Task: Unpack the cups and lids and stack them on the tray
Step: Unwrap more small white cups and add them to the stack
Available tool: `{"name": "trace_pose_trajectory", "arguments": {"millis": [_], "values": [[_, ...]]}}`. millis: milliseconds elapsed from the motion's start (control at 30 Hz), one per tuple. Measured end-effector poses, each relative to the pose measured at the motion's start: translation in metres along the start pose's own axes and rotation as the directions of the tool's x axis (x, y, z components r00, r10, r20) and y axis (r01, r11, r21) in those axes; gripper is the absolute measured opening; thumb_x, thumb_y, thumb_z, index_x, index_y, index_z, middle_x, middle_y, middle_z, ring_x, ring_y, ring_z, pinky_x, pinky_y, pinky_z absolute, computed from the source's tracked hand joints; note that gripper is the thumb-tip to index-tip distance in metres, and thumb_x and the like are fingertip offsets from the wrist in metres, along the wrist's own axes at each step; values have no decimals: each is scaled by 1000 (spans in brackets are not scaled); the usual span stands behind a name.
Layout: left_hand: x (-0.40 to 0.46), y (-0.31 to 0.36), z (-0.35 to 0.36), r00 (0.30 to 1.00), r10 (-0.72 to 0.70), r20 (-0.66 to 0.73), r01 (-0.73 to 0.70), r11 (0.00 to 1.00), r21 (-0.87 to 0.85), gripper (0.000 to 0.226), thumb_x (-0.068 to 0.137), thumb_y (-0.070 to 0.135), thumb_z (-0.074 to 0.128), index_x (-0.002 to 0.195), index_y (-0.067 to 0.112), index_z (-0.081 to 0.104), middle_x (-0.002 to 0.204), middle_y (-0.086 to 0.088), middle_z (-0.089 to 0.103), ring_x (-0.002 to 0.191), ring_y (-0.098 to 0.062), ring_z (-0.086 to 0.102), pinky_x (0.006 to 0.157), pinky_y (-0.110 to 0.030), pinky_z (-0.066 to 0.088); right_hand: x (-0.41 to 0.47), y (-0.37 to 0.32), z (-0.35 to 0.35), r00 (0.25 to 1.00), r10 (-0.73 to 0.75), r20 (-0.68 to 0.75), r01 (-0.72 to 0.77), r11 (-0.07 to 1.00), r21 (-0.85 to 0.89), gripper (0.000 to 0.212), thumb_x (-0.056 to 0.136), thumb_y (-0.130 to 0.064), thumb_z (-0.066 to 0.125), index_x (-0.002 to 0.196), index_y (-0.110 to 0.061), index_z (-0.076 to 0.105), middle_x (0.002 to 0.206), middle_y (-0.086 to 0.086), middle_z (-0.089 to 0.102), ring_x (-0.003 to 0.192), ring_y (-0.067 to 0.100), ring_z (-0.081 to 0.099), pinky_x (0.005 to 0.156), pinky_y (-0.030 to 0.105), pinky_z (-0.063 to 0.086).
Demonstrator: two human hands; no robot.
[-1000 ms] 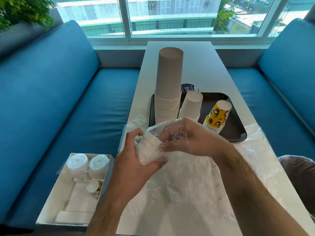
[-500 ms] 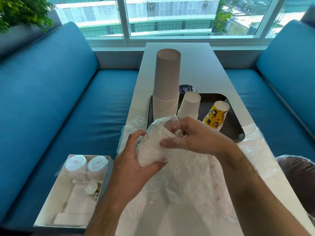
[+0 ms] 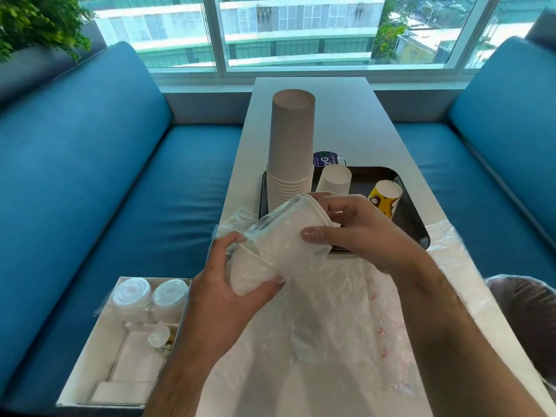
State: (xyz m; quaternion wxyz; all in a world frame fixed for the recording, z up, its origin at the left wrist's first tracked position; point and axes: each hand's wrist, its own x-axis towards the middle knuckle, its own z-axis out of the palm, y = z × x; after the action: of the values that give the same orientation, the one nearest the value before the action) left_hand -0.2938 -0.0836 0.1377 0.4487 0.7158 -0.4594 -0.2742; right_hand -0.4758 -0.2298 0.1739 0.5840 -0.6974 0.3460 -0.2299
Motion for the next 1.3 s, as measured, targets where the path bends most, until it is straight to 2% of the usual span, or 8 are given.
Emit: {"name": "trace_pose_trajectory", "arguments": {"millis": [167, 433, 533, 633, 833, 1000, 1133, 1300], "values": [[2, 4, -1, 999, -11, -33, 9, 997, -80, 68, 51, 56, 83, 99, 74, 38, 101, 28, 61, 88, 8, 62, 66, -9, 48, 0, 7, -9, 998, 49, 32, -51, 998, 49, 74, 53, -34, 90, 112, -23, 46, 118, -1, 62, 109, 26, 66, 89, 44, 60], [5, 9, 5, 999, 5, -46, -10, 993, -120, 74, 46, 67, 77, 110, 67, 41, 99, 36, 62, 90, 5, 63, 77, -28, 57, -5, 6, -4, 961, 141, 236, -91, 973, -211, 74, 73, -17, 88, 120, -53, 44, 117, -20, 62, 106, 6, 63, 85, 23, 59], [5, 11, 6, 999, 23, -43, -28, 992, -121, 71, 51, 63, 78, 112, 61, 43, 99, 36, 62, 87, 4, 64, 75, -35, 59, -3, 10, 1, 967, 130, 218, -97, 983, -155, 66, 77, -18, 85, 114, -55, 45, 105, -27, 62, 97, -2, 64, 68, 18, 57], [6, 12, 5, 999, 16, -50, -24, 988, -150, 69, 51, 60, 79, 111, 60, 43, 100, 39, 61, 88, 6, 64, 70, -26, 55, -3, 15, 2, 972, 133, 193, -130, 991, -24, 57, 78, -25, 81, 115, -53, 47, 101, -23, 67, 97, -1, 66, 72, 23, 59], [8, 10, 2, 996, -17, -85, 0, 980, -198, 70, 50, 53, 81, 110, 57, 44, 100, 29, 64, 89, 13, 61, 64, -3, 46, 1, 14, -13, 982, 31, -184, -26, 999, 27, 58, 81, -18, 81, 126, -39, 52, 113, -10, 64, 100, 11, 65, 75, 26, 60], [7, 5, 3, 996, -27, -85, 9, 978, -209, 72, 50, 53, 81, 113, 53, 46, 105, 21, 65, 89, 8, 64, 65, -5, 47, 15, 2, -36, 815, -155, -558, 191, 982, 6, 57, 79, 3, 71, 123, -28, 52, 106, -17, 62, 90, -1, 61, 61, 11, 50], [8, -2, 3, 997, -41, -71, 27, 982, -188, 83, 46, 62, 79, 121, 50, 46, 112, 19, 64, 94, -2, 65, 66, -10, 50, 27, -6, -50, 766, -240, -597, 186, 971, -152, 59, 72, -2, 74, 118, -33, 52, 100, -32, 58, 96, -7, 56, 70, 10, 49], [8, -2, 2, 997, -41, -63, 28, 981, -190, 82, 46, 61, 79, 120, 52, 45, 110, 22, 62, 91, 9, 62, 64, -5, 48, 47, -6, -57, 784, -205, -585, 81, 969, -231, 69, 56, -11, 64, 123, -25, 57, 105, -24, 53, 99, 10, 51, 83, 34, 54]]}}
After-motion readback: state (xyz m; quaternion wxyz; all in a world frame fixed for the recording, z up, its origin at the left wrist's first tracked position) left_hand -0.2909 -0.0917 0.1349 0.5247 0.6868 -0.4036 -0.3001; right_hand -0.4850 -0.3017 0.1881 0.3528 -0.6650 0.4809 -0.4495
